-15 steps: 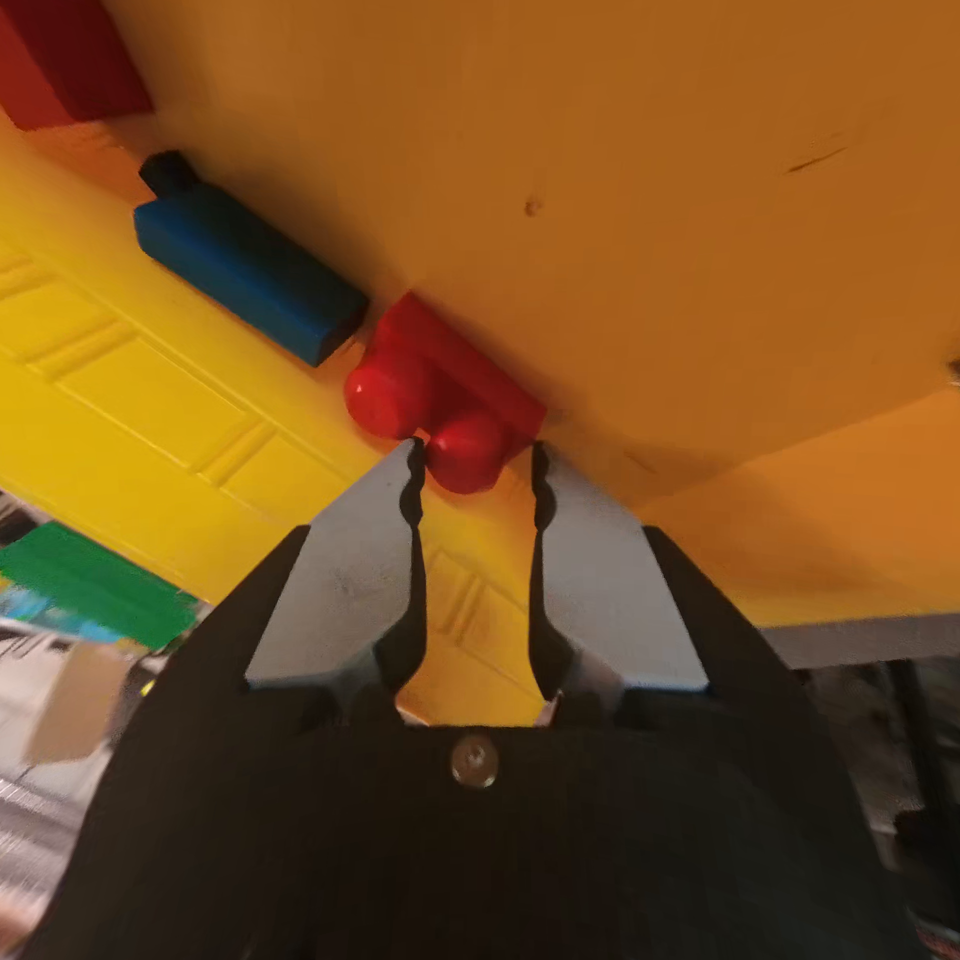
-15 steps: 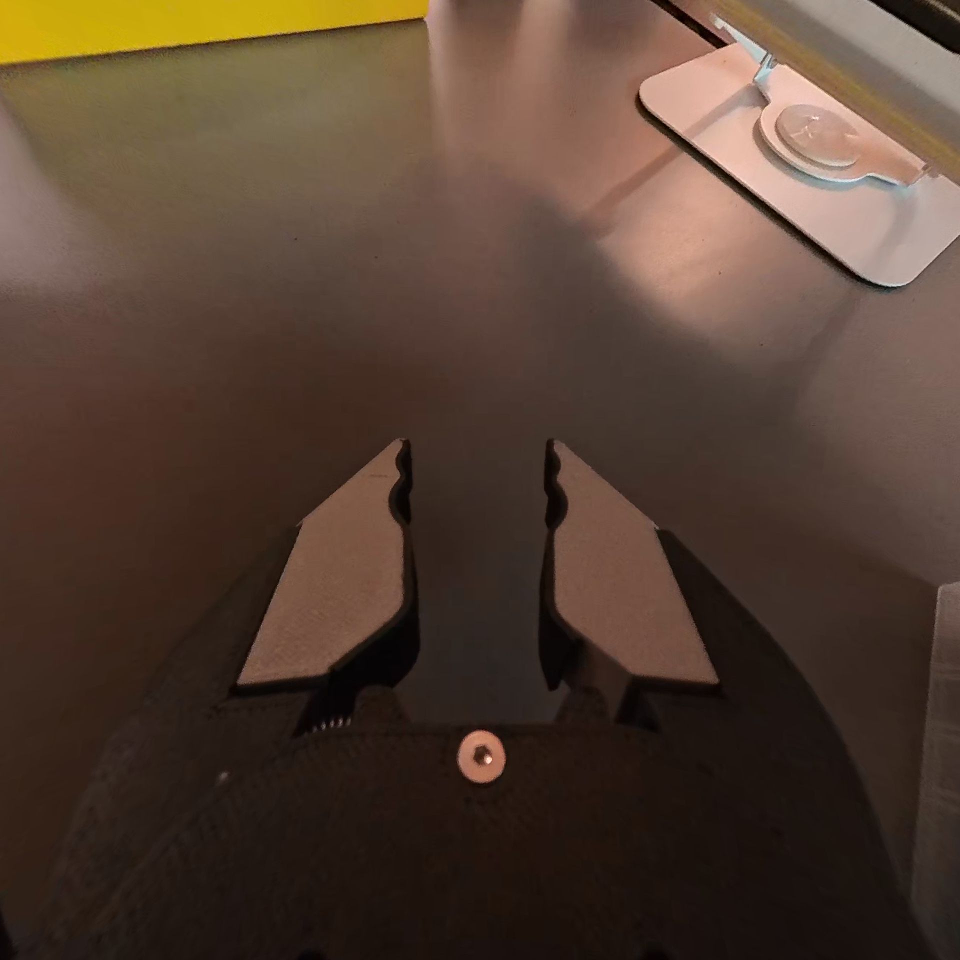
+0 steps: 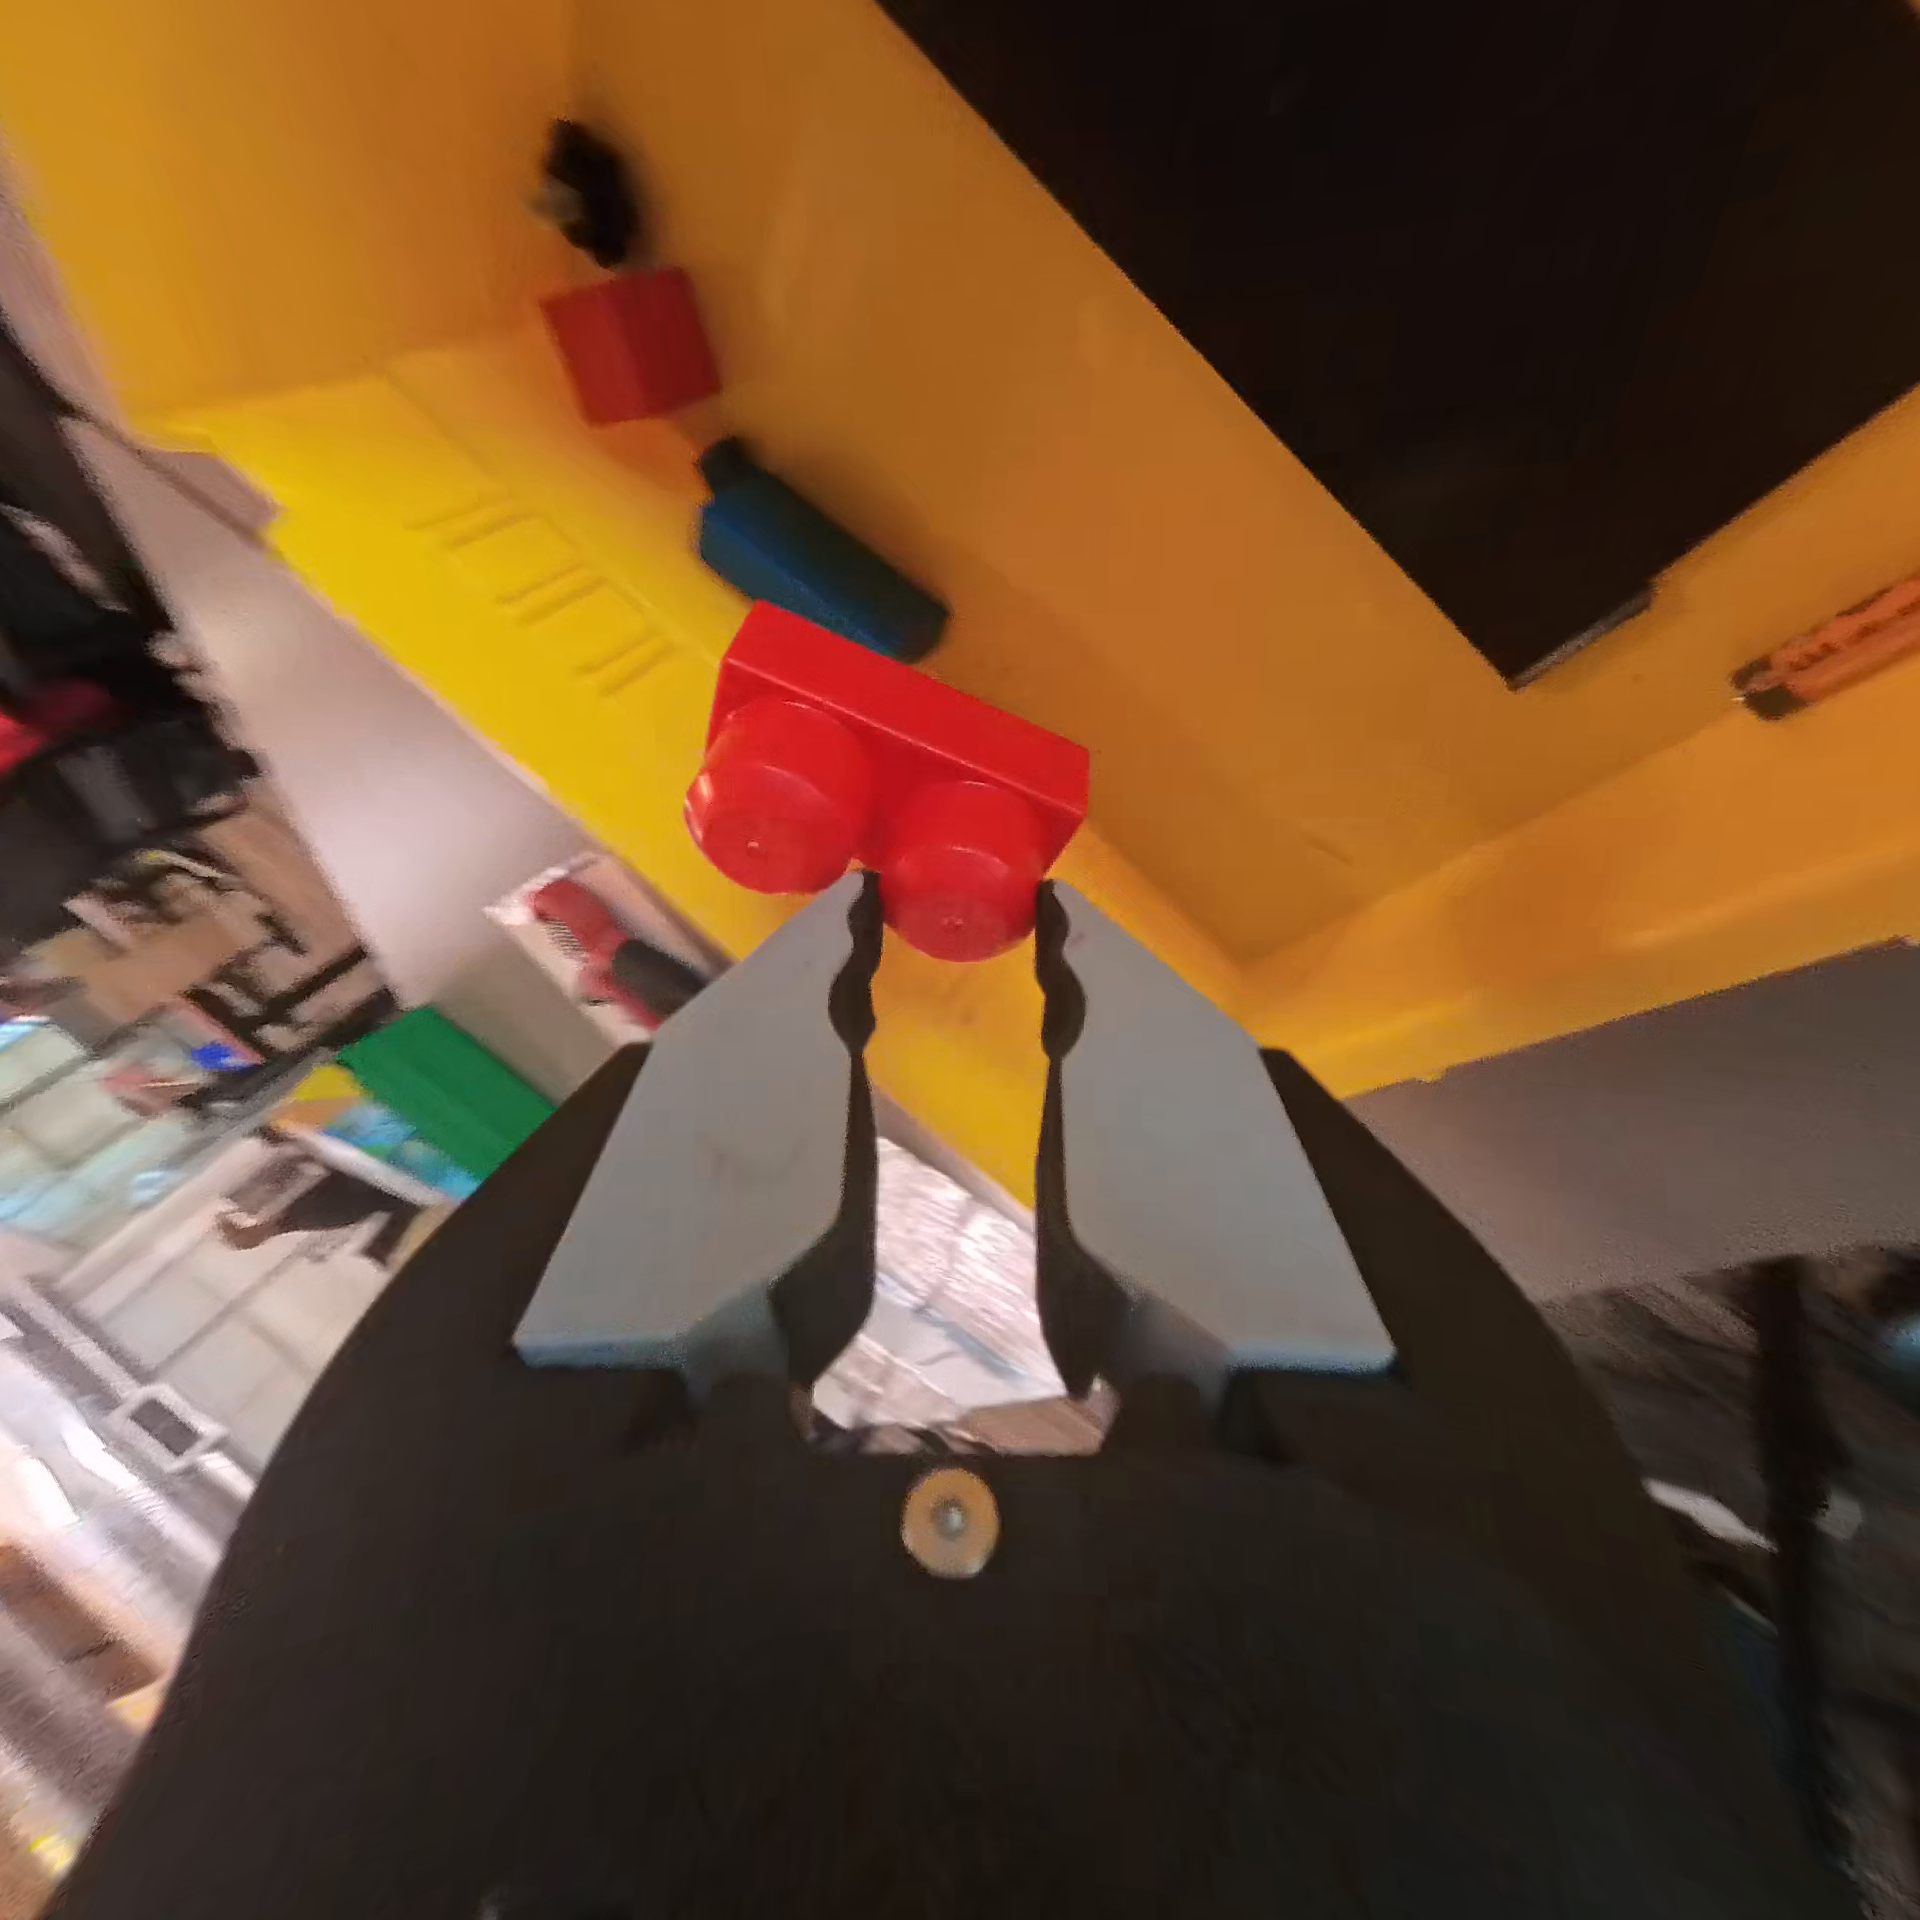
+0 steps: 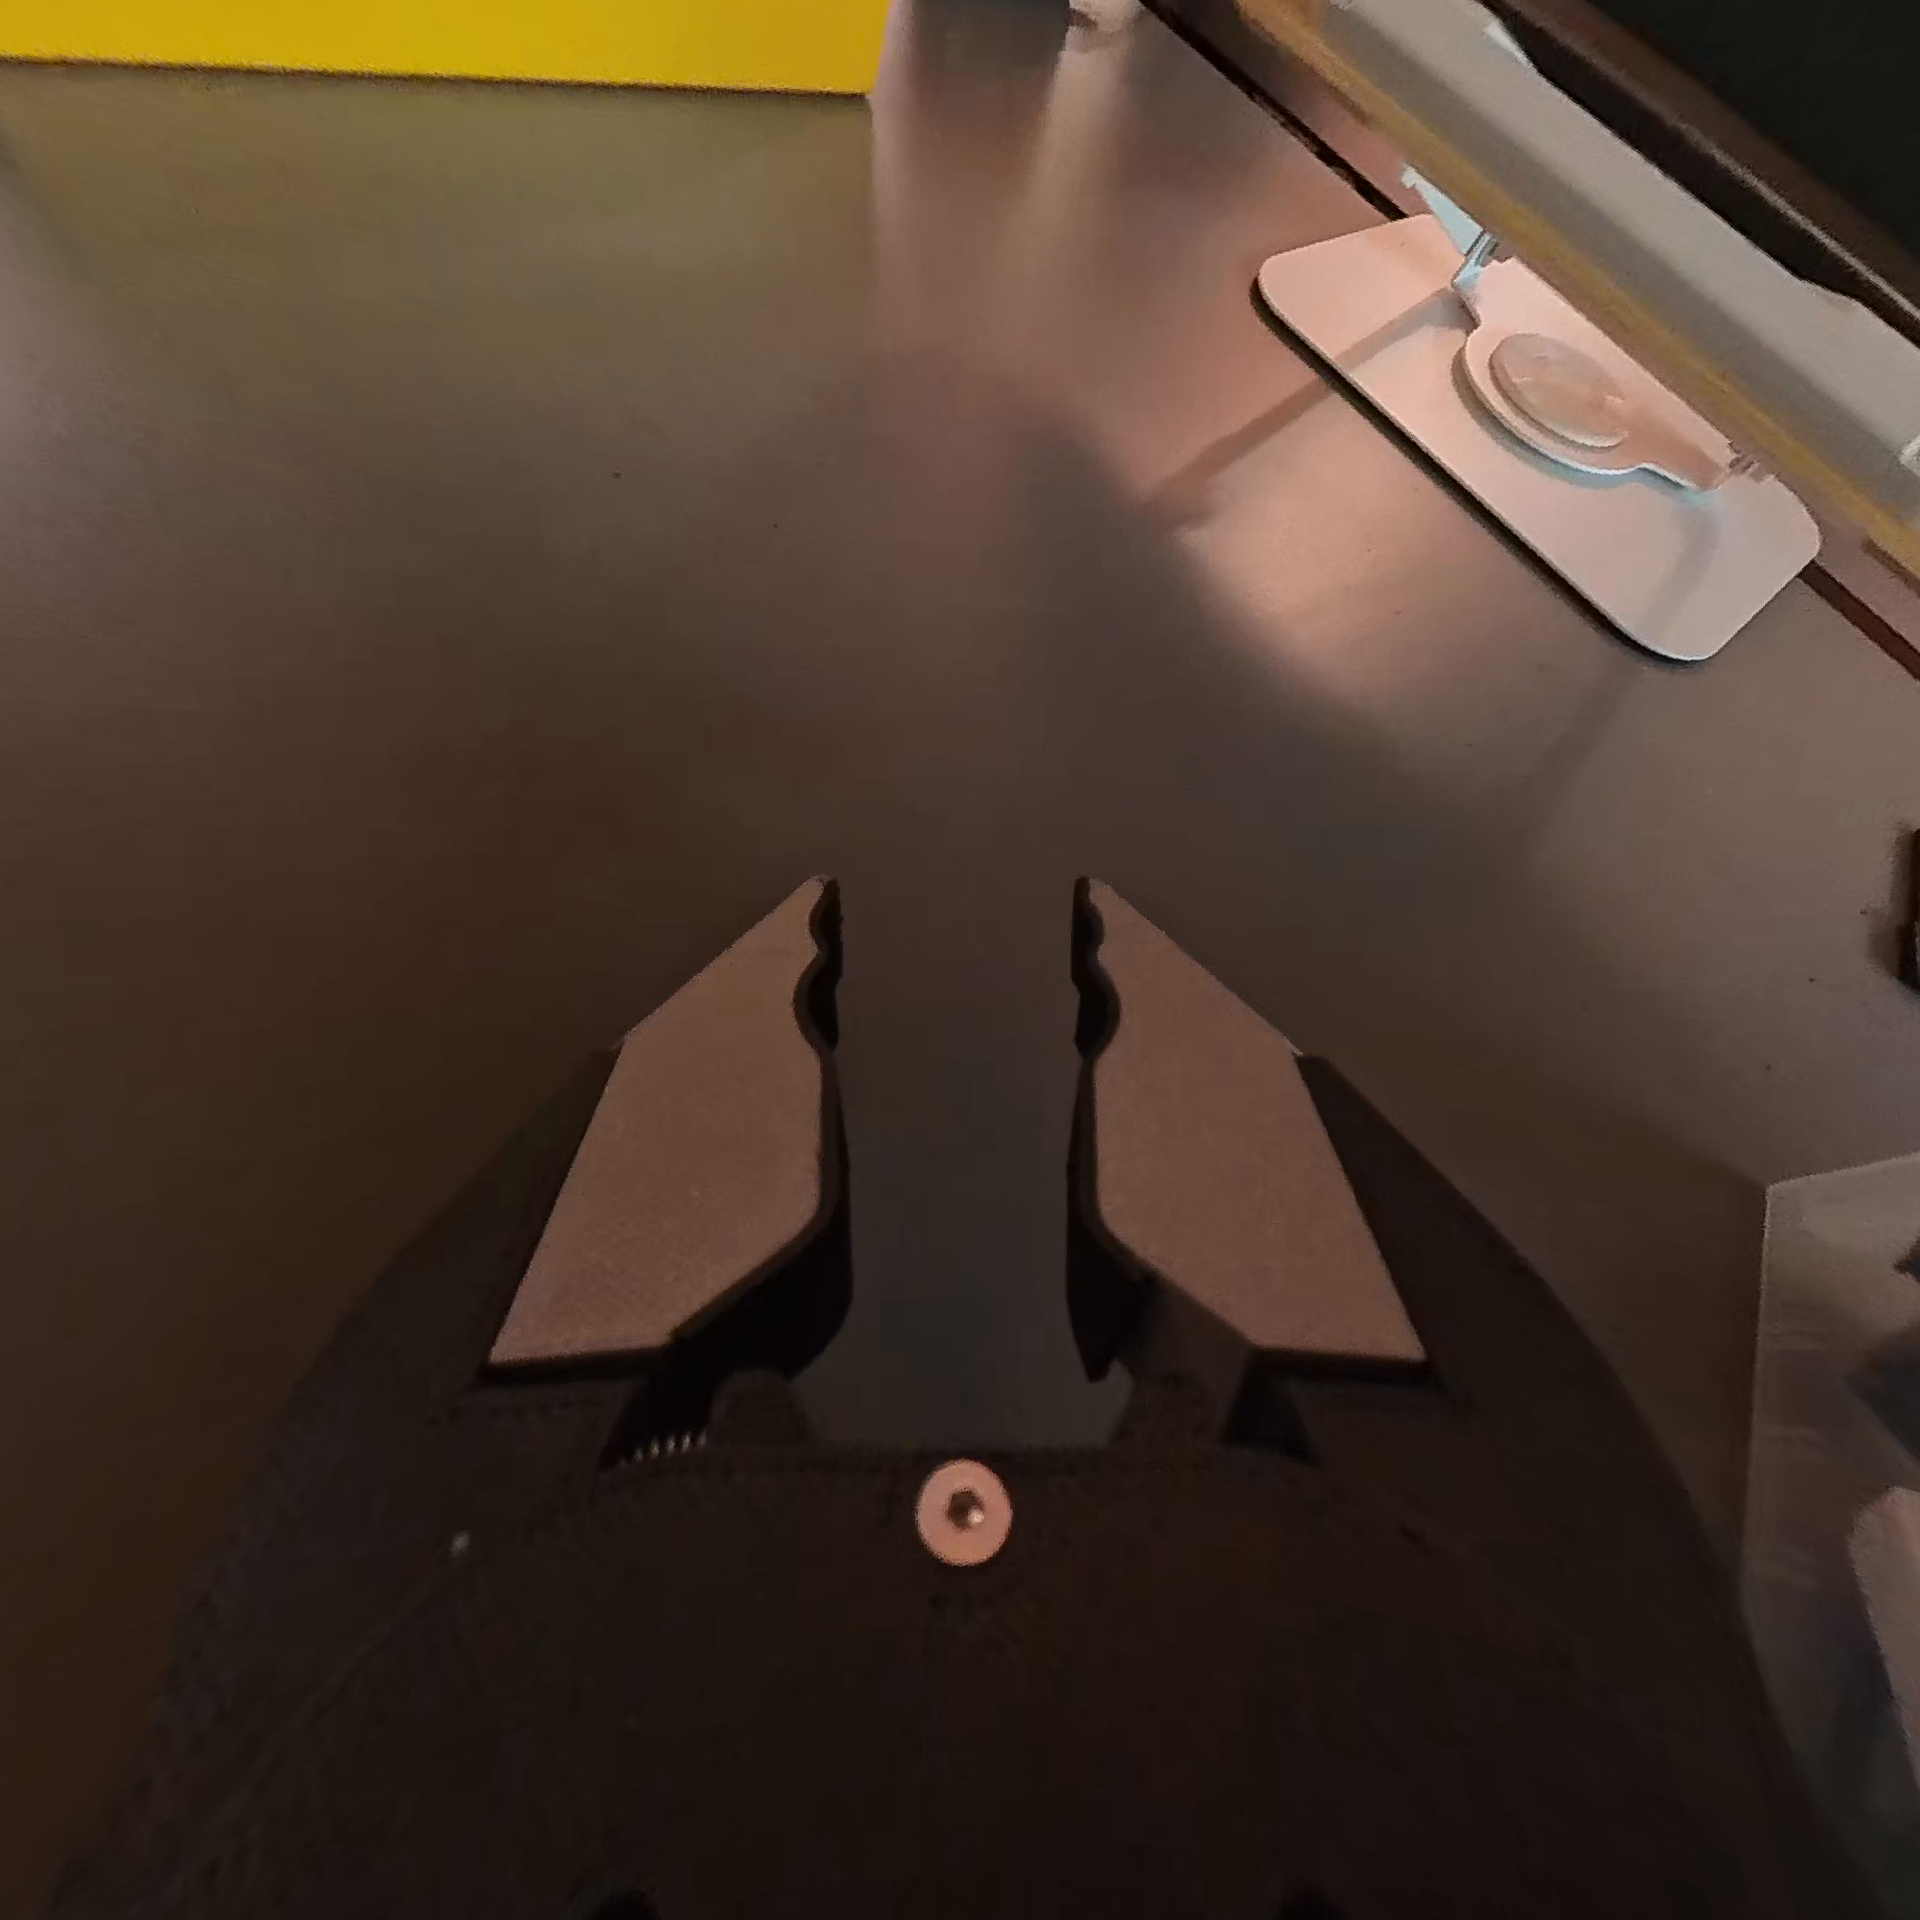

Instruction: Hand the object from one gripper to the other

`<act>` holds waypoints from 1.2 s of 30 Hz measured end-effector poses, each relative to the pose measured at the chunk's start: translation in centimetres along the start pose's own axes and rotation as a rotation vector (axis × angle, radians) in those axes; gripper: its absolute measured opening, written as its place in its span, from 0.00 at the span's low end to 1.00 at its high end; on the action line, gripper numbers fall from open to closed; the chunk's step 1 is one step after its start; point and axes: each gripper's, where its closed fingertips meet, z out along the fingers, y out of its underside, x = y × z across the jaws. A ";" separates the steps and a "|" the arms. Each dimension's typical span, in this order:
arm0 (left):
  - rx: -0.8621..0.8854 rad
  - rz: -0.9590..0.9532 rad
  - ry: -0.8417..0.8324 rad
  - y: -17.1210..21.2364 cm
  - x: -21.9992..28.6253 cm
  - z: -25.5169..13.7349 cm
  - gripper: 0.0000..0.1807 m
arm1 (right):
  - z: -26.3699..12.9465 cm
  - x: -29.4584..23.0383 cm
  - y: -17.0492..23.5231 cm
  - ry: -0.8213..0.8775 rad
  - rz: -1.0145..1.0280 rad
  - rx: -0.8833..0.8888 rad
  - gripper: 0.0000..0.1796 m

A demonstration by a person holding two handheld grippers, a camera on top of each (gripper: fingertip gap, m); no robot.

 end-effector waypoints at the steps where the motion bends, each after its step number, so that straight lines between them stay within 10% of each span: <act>1: 0.037 0.022 -0.056 -0.5 -0.6 -1.0 0.15 | -0.1 0.1 -0.1 0.002 0.006 0.009 0.22; 11: 0.886 0.407 -0.263 -13.9 7.1 -17.9 0.15 | -3.3 -3.5 -4.3 -0.305 0.094 0.324 0.23; 23: 1.627 0.258 -0.264 -24.9 17.8 -31.9 0.14 | -12.0 -9.3 -16.0 -0.652 0.237 0.548 0.41; 30: 1.720 0.191 -0.201 -26.5 19.3 -33.6 0.14 | -14.5 -9.3 -15.6 -0.744 0.292 0.564 0.18; 36: 1.685 -0.062 0.080 -26.5 18.4 -30.0 0.26 | -13.2 -5.1 -14.4 -0.321 0.179 0.520 0.18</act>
